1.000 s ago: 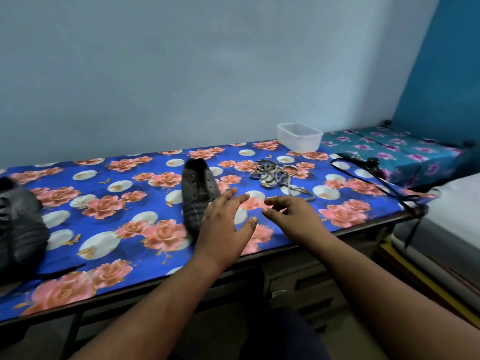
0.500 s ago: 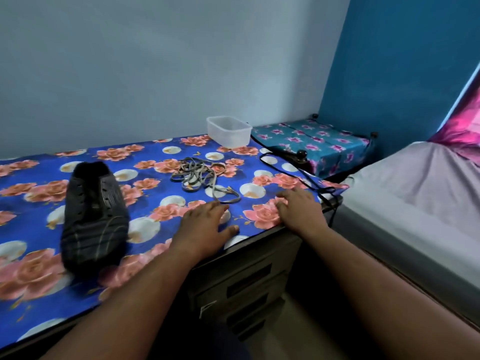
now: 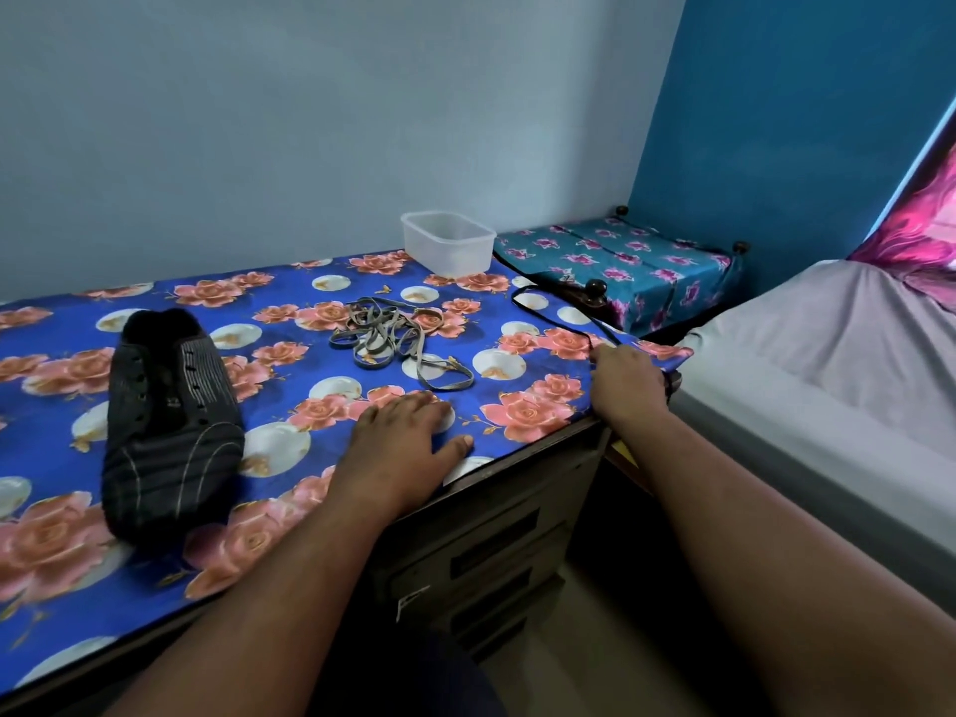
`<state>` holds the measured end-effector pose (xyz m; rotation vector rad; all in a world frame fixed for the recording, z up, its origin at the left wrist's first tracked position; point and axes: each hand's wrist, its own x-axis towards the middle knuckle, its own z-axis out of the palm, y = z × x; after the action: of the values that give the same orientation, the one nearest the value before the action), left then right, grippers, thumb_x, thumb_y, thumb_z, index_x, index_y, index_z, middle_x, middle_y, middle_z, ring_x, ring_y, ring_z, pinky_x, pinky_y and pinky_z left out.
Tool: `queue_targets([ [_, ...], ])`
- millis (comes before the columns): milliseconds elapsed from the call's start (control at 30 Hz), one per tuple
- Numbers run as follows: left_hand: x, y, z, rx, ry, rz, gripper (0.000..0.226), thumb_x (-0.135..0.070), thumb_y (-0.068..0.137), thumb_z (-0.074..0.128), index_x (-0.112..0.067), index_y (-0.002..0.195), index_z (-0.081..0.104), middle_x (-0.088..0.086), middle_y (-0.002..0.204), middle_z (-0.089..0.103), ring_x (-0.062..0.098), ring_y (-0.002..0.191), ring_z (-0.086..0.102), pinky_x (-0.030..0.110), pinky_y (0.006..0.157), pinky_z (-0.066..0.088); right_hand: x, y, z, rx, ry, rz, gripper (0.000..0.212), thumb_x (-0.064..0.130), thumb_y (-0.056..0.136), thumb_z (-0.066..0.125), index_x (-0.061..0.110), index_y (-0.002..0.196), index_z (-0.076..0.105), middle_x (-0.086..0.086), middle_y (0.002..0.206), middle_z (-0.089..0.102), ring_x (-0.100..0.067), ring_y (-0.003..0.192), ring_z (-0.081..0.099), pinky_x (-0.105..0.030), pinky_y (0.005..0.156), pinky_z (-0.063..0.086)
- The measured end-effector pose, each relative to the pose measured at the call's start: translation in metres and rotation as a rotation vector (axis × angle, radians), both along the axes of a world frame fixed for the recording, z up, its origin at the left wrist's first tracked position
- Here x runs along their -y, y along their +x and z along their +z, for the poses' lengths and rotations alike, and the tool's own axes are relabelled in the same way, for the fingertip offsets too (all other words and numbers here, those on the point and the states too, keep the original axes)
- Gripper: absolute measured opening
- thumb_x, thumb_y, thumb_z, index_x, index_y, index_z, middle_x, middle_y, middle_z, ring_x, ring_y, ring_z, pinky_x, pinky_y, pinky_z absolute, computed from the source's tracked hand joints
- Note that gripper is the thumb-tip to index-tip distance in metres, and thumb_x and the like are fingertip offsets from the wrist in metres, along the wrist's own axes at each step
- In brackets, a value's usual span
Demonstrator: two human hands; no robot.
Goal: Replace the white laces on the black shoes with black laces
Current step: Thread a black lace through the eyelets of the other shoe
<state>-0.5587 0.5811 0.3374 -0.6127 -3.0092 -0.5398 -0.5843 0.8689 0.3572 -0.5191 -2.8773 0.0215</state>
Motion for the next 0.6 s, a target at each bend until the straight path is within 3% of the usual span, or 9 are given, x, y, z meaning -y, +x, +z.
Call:
queue_targets([
  [167, 0.0, 0.001, 0.0, -0.005, 0.014, -0.005, 0.062, -0.066, 0.097, 0.044, -0.035, 0.149, 0.041, -0.008, 0.162, 0.032, 0.017, 0.151, 0.024, 0.041, 0.122, 0.015, 0.033, 0.002, 0.0, -0.099, -0.12, 0.135, 0.028, 0.001, 0.093, 0.049, 0.014, 0.109, 0.067, -0.013, 0.111, 0.065, -0.034, 0.102, 0.061, -0.04, 0.079, 0.051],
  [333, 0.001, 0.001, 0.0, -0.026, 0.027, 0.003, 0.061, -0.066, 0.096, 0.046, -0.032, 0.147, 0.044, -0.007, 0.158, 0.038, 0.017, 0.148, 0.03, 0.041, 0.121, 0.02, 0.087, 0.012, 0.009, -0.027, -0.336, 0.329, 0.038, 0.008, 0.093, 0.054, 0.02, 0.126, 0.068, -0.007, 0.124, 0.068, -0.027, 0.112, 0.062, -0.035, 0.088, 0.05],
  [433, 0.001, 0.001, -0.001, -0.05, 0.032, 0.008, 0.059, -0.064, 0.095, 0.049, -0.03, 0.142, 0.047, -0.006, 0.151, 0.047, 0.018, 0.141, 0.038, 0.039, 0.115, 0.026, 0.108, 0.015, 0.016, -0.004, -0.587, 0.467, 0.03, 0.014, 0.093, 0.061, 0.024, 0.12, 0.07, -0.002, 0.107, 0.073, -0.02, 0.091, 0.068, -0.032, 0.077, 0.055],
  [500, 0.002, 0.001, -0.002, -0.061, 0.048, 0.01, 0.057, -0.065, 0.094, 0.05, -0.029, 0.139, 0.049, -0.006, 0.146, 0.051, 0.019, 0.136, 0.042, 0.038, 0.113, 0.029, 0.11, 0.015, 0.021, -0.13, -0.719, 0.447, 0.025, 0.013, 0.094, 0.061, 0.024, 0.115, 0.071, 0.002, 0.095, 0.072, -0.018, 0.083, 0.069, -0.031, 0.07, 0.055],
  [600, 0.002, 0.0, -0.003, -0.068, 0.06, 0.009, 0.058, -0.066, 0.093, 0.05, -0.031, 0.139, 0.05, -0.007, 0.145, 0.052, 0.018, 0.135, 0.044, 0.039, 0.113, 0.031, 0.097, 0.012, 0.018, -0.207, -0.59, 0.342, 0.025, 0.016, 0.096, 0.055, 0.025, 0.114, 0.07, 0.003, 0.105, 0.069, -0.016, 0.09, 0.064, -0.03, 0.075, 0.05],
])
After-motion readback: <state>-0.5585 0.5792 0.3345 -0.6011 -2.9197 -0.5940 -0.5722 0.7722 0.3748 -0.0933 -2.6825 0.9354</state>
